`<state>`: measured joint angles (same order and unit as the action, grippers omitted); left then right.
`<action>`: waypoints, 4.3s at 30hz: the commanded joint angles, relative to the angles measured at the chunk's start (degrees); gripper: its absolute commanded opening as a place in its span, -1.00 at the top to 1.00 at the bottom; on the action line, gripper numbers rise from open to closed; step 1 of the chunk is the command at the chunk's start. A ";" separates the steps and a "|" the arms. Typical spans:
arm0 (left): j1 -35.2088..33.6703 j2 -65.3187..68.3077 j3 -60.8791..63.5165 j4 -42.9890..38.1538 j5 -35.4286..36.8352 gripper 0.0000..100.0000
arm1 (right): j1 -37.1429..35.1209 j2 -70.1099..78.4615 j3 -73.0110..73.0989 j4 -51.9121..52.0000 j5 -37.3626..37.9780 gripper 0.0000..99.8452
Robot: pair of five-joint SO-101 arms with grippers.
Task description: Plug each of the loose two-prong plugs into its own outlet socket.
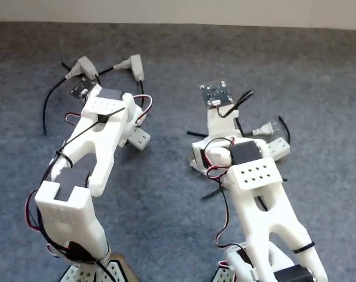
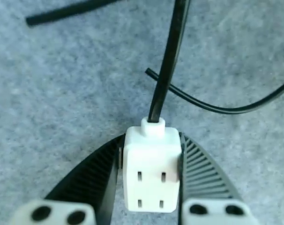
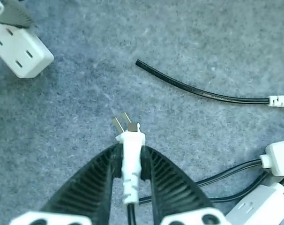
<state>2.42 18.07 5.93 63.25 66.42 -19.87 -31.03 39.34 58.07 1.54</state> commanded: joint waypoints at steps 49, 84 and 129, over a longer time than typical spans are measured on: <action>-2.51 16.04 -32.57 13.19 -113.93 0.24 | 0.92 -0.13 -0.31 -0.75 -0.88 0.99; -0.66 30.11 -50.59 30.95 -138.90 0.56 | 1.01 -0.13 -0.31 -1.01 -0.79 0.99; -5.58 29.49 -73.01 37.80 -88.00 0.27 | -1.45 -0.04 -0.75 -0.75 -5.54 0.99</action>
<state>2.77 53.85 -67.91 100.53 -23.96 -17.85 -30.95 39.34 57.98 -0.66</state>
